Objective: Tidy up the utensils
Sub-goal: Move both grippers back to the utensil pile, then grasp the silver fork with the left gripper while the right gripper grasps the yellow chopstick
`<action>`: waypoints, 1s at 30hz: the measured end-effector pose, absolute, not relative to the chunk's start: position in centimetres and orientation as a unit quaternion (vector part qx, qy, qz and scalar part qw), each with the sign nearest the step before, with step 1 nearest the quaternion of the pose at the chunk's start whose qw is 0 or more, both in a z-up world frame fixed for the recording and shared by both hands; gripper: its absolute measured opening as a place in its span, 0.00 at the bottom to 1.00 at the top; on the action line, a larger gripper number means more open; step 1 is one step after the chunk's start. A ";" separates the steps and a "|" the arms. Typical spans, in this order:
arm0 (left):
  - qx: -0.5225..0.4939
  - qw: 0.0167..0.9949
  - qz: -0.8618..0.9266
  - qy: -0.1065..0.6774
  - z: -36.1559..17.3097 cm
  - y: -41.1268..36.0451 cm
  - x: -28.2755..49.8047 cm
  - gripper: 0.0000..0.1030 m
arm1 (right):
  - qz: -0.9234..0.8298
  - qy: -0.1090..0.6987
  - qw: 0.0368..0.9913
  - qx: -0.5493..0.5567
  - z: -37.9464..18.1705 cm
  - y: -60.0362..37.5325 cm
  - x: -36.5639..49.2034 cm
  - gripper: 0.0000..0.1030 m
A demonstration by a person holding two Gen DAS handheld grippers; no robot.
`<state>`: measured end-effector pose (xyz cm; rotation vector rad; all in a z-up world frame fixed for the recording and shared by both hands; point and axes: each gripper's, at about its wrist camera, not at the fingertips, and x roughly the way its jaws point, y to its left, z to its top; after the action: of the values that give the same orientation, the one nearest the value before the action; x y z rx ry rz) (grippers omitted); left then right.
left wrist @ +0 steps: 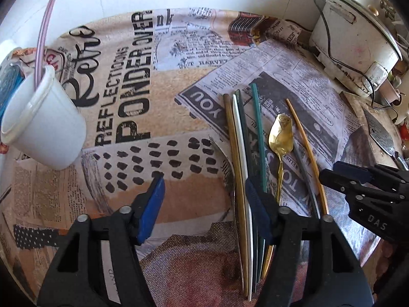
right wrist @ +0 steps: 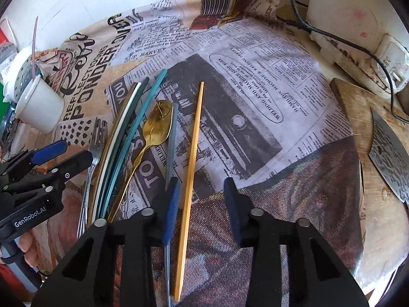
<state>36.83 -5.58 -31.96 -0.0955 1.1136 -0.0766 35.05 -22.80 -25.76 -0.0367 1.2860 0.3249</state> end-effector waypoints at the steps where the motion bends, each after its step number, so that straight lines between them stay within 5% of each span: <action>1: -0.049 0.844 -0.040 0.533 -32.2 -5.6 36.9 0.53 | 0.155 0.599 0.785 -0.019 -25.9 -22.6 35.1 0.23; 8: -0.061 0.829 -0.062 0.553 -33.1 -5.9 37.3 0.31 | 0.166 0.602 0.780 -0.039 -26.5 -21.7 35.7 0.13; 17: -0.094 0.807 -0.096 0.576 -33.3 -5.9 39.0 0.08 | 0.173 0.597 0.782 -0.047 -26.6 -21.0 37.0 0.10; 30: -0.097 0.790 -0.104 0.596 -33.1 -5.5 39.3 0.00 | 0.189 0.603 0.775 0.003 -26.8 -21.5 38.5 0.05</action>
<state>39.31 -5.50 -33.05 -0.2094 1.2839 -0.2234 38.47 -21.46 -26.81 0.0059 1.3057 0.4085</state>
